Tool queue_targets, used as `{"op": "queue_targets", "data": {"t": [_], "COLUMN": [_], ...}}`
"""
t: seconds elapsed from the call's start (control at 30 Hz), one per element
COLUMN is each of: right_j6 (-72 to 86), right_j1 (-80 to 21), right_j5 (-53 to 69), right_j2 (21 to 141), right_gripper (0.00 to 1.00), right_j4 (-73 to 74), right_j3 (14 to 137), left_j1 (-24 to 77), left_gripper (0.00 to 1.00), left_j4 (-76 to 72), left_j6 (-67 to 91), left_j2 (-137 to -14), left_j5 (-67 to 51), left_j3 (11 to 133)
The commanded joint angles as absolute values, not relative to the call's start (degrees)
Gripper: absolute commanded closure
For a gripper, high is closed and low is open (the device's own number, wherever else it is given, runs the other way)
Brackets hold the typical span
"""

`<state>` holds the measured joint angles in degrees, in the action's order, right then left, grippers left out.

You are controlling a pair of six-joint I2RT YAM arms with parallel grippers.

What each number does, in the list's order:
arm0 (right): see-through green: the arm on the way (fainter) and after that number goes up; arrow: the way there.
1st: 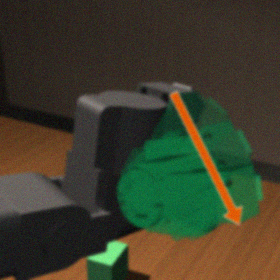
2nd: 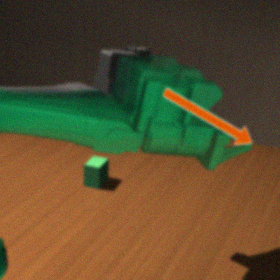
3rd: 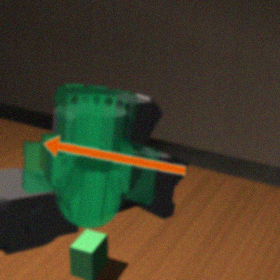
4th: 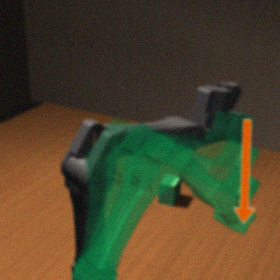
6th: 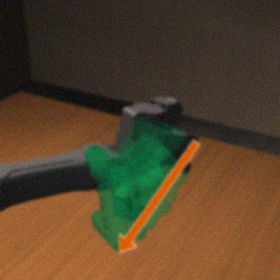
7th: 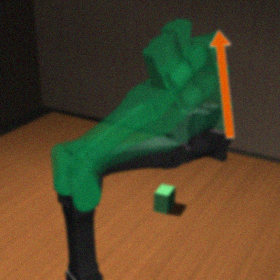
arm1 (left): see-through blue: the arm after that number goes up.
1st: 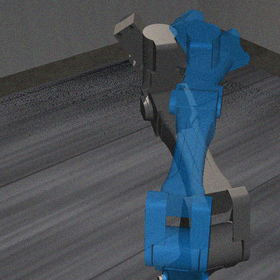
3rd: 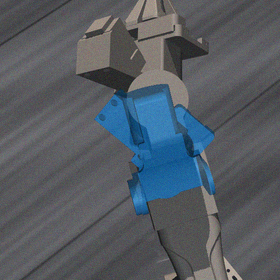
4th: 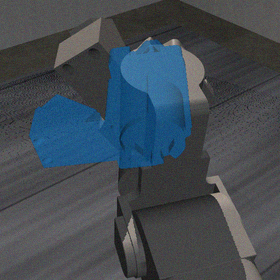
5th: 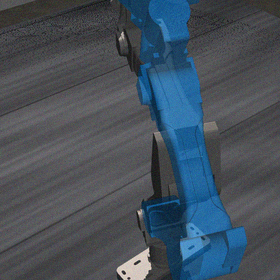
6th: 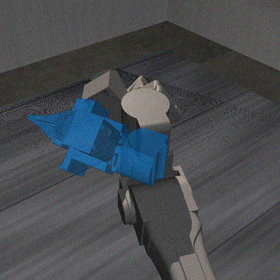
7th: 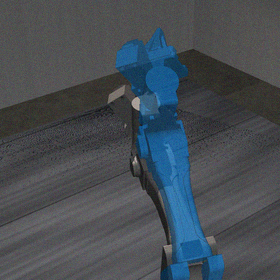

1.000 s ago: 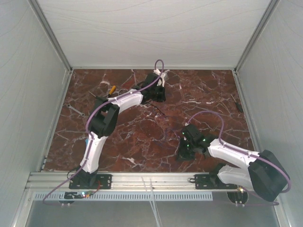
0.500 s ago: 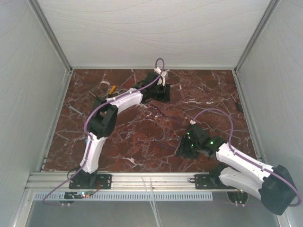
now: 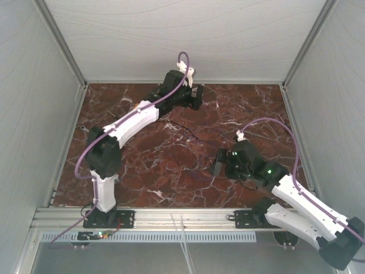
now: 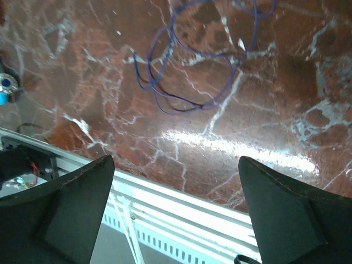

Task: Zip-tie the wires
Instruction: Pick up the cable at the center of the board.

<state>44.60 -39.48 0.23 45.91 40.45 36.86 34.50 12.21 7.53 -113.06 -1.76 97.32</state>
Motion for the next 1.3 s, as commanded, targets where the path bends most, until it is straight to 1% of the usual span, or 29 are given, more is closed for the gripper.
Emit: {"op": "queue_targets", "data": {"t": [0.0, 0.1, 0.2, 0.37, 0.53, 0.73, 0.83, 0.93, 1.1, 1.27], "right_j6": [41.8, 41.2, 40.9, 39.7, 39.4, 39.8, 39.9, 39.6, 39.0, 38.9], "right_j1": [-39.8, -39.9, -39.9, -39.8, -39.8, -39.7, -39.6, -39.6, -39.3, -39.3], "right_j5": [-4.3, -4.6, -4.2, -4.3, -3.2, -0.8, -0.2, 0.0, 0.5, 0.9], "right_j2": [43.1, 41.4, 40.0, 40.4, 43.7, 48.8, 51.0, 52.7, 55.6, 57.0], "right_gripper": [0.05, 0.05, 0.05, 0.05, 0.05, 0.05, 0.06, 0.06, 0.06, 0.06], "right_j4": [41.2, 39.0, 36.7, 34.1, 31.8, 29.4, 28.4, 27.2, 26.3, 27.1], "right_j3": [40.8, 40.1, 38.5, 36.3, 35.0, 34.0, 33.8, 33.8, 34.5, 35.4], "left_j1": [33.7, 31.0, 25.9, 18.8, 15.9, 14.6, 14.2, 14.0, 13.9, 13.9], "left_gripper": [0.0, 0.0, 0.01, 0.07, 0.18, 0.27, 0.33, 0.42, 0.62, 0.7], "left_j4": [14.0, 15.6, 18.1, 19.1, 20.5, 23.5, 24.7, 24.0, 21.4, 20.6], "left_j6": [1.8, -0.4, 0.1, 0.4, -0.7, -1.1, -1.0, -0.5, -0.4, -1.0], "left_j2": [-106.6, -104.8, -105.2, -110.4, -121.2, -134.5, -138.9, -140.7, -141.3, -142.5], "left_j5": [6.6, 7.7, 5.0, -1.7, -3.8, -3.5, -3.7, -3.7, -3.7, -2.7], "left_j3": [98.7, 98.0, 98.1, 99.5, 107.9, 122.4, 127.1, 127.9, 125.3, 125.3]}}
